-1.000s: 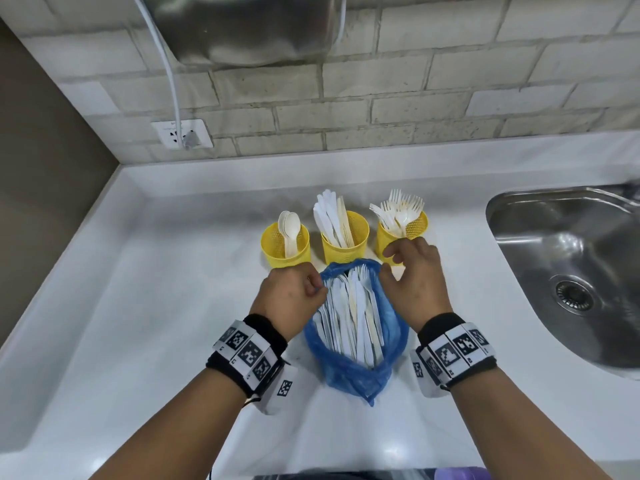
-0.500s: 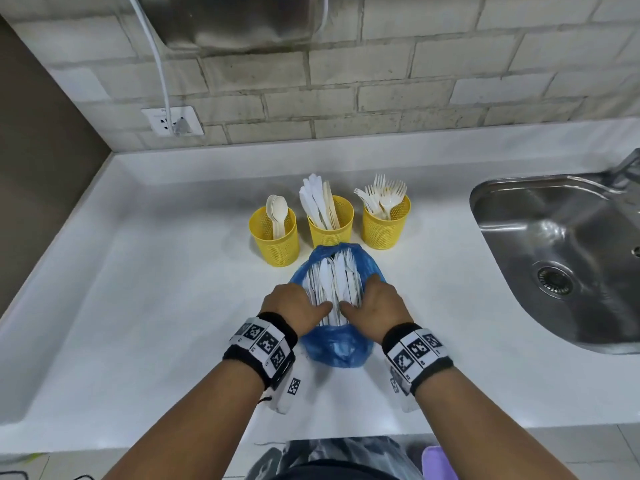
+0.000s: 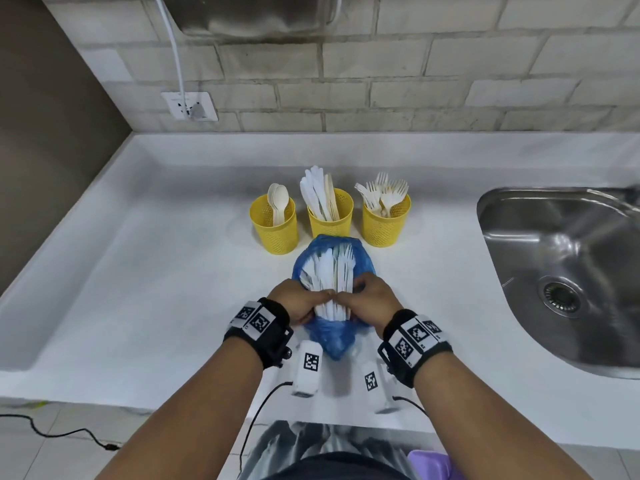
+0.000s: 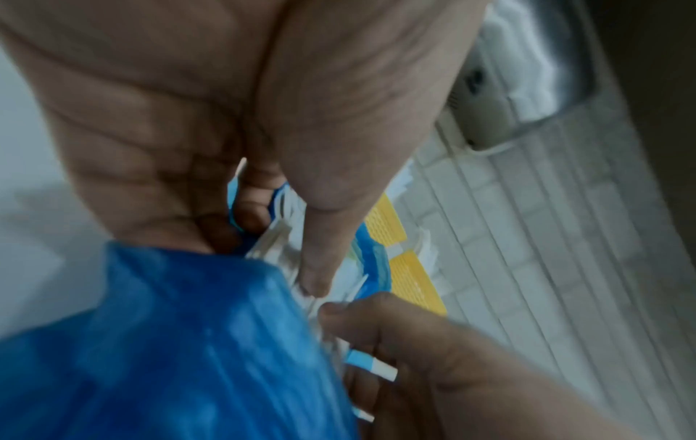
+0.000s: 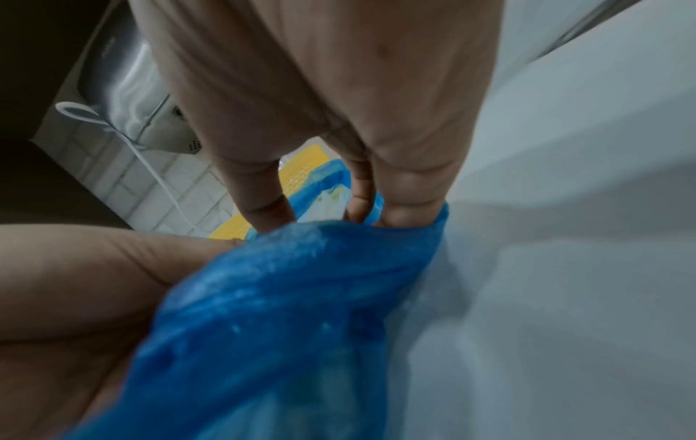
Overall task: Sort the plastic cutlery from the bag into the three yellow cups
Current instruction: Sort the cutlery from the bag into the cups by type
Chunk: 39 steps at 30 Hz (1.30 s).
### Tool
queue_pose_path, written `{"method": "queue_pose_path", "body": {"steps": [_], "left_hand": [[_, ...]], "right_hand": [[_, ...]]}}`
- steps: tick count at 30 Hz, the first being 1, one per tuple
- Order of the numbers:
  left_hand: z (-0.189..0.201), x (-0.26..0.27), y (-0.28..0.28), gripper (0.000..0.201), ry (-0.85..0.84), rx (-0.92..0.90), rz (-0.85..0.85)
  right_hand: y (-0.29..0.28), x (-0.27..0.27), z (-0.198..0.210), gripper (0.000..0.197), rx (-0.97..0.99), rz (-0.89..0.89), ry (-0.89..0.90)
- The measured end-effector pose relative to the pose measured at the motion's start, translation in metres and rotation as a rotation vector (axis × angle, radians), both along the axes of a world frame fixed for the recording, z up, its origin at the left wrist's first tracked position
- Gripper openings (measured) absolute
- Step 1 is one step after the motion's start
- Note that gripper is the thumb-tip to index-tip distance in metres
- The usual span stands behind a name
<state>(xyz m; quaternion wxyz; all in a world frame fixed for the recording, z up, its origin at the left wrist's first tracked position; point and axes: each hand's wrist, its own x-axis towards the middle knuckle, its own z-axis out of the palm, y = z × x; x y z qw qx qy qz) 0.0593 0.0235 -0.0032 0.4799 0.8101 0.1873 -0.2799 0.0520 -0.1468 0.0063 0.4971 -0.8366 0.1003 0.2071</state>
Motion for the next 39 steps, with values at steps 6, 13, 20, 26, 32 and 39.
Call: {"method": "queue_pose_path", "body": {"steps": [6,13,20,26,32,39], "left_hand": [[0.029,-0.014,-0.010,0.040,-0.213,0.406,-0.009],[0.028,-0.016,-0.021,0.039,-0.226,0.468,-0.047],[0.026,-0.010,-0.027,0.095,-0.143,0.572,-0.087],[0.021,-0.011,-0.021,0.106,-0.101,0.634,-0.024],[0.018,-0.006,-0.010,0.079,-0.175,0.504,-0.129],[0.021,0.008,0.005,0.083,-0.110,0.306,0.089]], "right_hand": [[-0.005,-0.001,0.006,0.024,0.067,-0.037,0.084],[0.012,0.000,0.010,0.038,0.003,-0.070,-0.002],[0.018,0.006,0.009,0.042,0.004,-0.139,-0.057],[0.021,0.012,0.009,0.041,-0.027,-0.142,-0.026],[0.025,0.020,0.007,0.042,0.023,-0.170,0.006],[0.027,0.031,0.005,0.022,-0.087,-0.145,0.058]]}}
